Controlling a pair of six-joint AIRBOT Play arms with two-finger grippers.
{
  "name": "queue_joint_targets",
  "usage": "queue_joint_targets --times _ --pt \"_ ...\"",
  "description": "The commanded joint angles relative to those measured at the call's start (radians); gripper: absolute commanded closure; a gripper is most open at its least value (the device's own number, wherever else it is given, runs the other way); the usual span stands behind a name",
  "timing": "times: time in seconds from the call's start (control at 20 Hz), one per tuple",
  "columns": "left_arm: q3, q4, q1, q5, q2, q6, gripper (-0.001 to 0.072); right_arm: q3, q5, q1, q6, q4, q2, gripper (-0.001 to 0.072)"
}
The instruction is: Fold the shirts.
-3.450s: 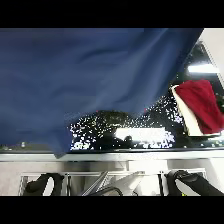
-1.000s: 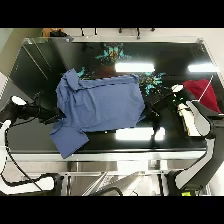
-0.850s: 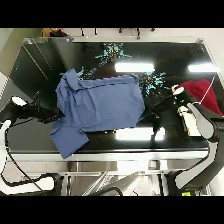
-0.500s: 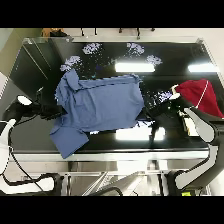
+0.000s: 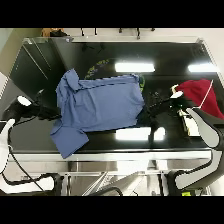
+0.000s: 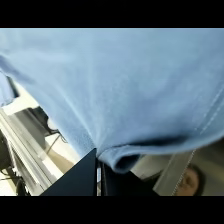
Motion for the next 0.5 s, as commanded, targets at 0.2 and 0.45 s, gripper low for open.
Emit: queue_joint_targets --times 0.2,0.45 --pt "0.201 -0.032 0.129 -0.142 0.192 0.002 0.0693 0.007 0.057 -0.136 0.007 0.091 0.208 0.0694" --pt "0.461 -0.301 0.232 -0.242 0.387 0.018 0.0692 0.21 0.111 -0.309 -0.014 0.263 0.444 0.0694"
